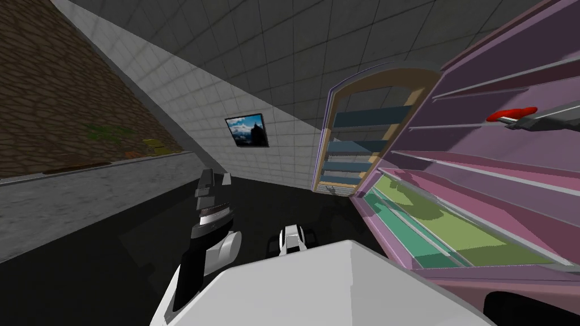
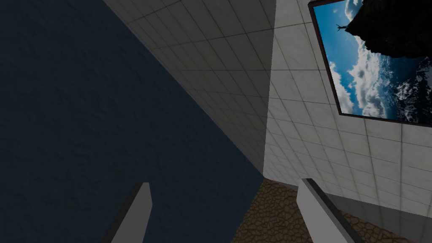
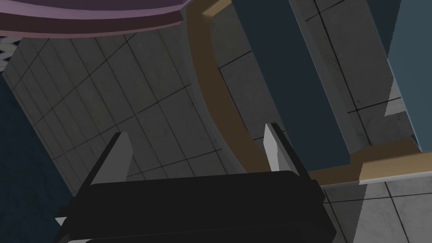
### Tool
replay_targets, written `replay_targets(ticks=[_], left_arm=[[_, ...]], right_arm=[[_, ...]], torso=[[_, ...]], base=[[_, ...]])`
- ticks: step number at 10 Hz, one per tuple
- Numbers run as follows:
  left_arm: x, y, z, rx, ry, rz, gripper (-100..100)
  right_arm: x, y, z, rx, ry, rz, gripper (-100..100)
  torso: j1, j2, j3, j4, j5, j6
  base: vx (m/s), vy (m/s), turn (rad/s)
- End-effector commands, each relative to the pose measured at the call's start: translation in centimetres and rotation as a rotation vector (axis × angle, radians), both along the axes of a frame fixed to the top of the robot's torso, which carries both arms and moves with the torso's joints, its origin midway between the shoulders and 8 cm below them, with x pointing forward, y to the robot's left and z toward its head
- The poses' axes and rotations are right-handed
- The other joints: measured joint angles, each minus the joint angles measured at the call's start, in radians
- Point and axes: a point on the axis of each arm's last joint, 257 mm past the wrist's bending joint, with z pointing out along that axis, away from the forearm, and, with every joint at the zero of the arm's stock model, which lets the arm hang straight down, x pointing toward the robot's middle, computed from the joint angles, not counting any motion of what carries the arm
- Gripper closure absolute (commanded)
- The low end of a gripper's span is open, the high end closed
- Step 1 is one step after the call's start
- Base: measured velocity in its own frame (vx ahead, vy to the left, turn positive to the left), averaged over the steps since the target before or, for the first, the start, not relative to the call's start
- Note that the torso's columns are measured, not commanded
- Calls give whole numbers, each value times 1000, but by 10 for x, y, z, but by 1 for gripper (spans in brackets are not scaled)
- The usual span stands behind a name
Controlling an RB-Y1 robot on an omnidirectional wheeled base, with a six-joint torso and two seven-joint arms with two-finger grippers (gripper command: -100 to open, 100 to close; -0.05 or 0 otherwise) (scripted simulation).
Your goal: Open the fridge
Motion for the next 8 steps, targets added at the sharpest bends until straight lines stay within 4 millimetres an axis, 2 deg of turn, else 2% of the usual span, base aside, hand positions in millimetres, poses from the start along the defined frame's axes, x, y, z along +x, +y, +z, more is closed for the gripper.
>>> replay_targets(ticks=[1, 2, 3, 8], left_arm=[[0, 0, 0, 0, 0, 0, 0], [0, 0, 0, 0, 0, 0, 0], [0, 0, 0, 0, 0, 0, 0], [0, 0, 0, 0, 0, 0, 0]], right_arm=[[-3, -17, 14, -1, -6, -75, -100], [-1, -14, 12, -1, -3, -54, -100], [-2, -15, 13, -1, -5, -60, 0], [-2, -15, 13, -1, -5, -60, 0]], torso=[[0, 3, 2, 1, 0, 0], [0, 2, 2, 1, 0, 0], [-2, -3, -1, 0, -1, 2], [0, 3, 2, 1, 0, 0]], base=[[-215, 62, 290], [-86, 27, 61], [-18, 7, -16], [-2, 1, 0]])
